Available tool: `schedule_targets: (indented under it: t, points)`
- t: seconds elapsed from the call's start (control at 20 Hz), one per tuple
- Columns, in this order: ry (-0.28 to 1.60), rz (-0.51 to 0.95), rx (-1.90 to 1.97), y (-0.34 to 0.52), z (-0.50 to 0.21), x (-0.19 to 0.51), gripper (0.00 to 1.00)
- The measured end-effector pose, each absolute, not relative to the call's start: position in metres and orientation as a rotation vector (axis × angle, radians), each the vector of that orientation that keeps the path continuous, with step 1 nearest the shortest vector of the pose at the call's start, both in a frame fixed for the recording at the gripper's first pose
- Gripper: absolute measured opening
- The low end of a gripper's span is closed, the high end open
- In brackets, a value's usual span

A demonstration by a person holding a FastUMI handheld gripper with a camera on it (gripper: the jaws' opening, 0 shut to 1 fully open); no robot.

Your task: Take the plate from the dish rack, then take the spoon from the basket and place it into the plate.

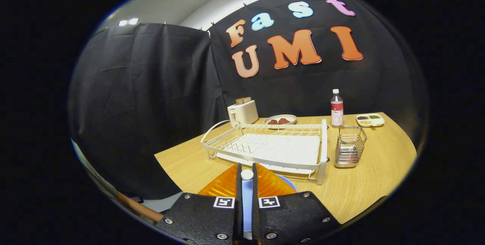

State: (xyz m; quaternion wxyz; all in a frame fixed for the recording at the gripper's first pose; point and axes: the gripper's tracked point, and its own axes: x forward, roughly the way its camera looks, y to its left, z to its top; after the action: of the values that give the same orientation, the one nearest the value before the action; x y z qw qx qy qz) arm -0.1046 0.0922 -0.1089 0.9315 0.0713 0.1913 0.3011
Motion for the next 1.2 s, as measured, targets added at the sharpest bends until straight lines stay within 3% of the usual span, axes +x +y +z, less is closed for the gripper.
schedule_targets:
  t: [0.3,0.75,1.2]
  points:
    - [0.4,0.63,0.137,0.093,-0.131,-0.101,0.09]
    - [0.399,0.592,0.076,0.085,-0.14,-0.1,0.22]
    - [0.14,0.4,0.107,0.05,-0.053,-0.064,0.68]
